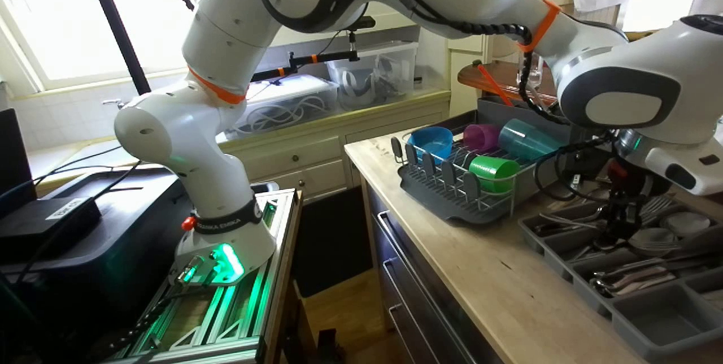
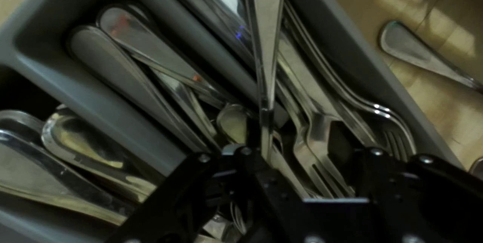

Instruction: Pick up the folk and put it on the dish dryer

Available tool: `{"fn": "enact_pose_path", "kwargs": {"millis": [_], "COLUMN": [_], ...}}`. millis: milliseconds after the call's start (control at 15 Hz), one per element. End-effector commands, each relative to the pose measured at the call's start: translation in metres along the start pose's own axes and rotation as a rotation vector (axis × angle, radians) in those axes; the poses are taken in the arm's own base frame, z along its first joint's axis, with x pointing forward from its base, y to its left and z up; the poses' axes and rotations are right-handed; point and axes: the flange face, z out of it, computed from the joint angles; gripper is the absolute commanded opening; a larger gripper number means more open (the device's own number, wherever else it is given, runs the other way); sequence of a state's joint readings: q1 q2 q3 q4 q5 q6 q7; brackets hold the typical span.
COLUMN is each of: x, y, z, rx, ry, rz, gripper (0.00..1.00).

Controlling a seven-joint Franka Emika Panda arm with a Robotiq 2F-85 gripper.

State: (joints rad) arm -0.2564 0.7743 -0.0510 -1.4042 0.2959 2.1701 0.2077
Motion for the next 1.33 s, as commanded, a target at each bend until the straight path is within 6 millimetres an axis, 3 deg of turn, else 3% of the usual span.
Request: {"fn": "enact_pose_path", "kwargs": {"millis": [0,67,133,333,667,1067,1267], "x": [0.012,0.013,0.015,0.018,0.014,-0.002,-0.02], "y": [-0.004,-0.004,-0.004,-0.001,0.004,0.028,0.024], "z": [0.009,0.008,0.008,0.004,-0.006,-0.063,-0.082], "rx": [-0.011,-0.011,-0.013,-0.025,-0.038,0.013,0.115], "ry": [-0.026,-0.027,-0.025,-0.026,-0.045,0.109,0.189], "rz": [0.037,0.041,0.048,0.059,0.037,-0.039,-0.085], "gripper": [0.43,0.24,0.22,0.0,0.02,0.02,0.02]}}
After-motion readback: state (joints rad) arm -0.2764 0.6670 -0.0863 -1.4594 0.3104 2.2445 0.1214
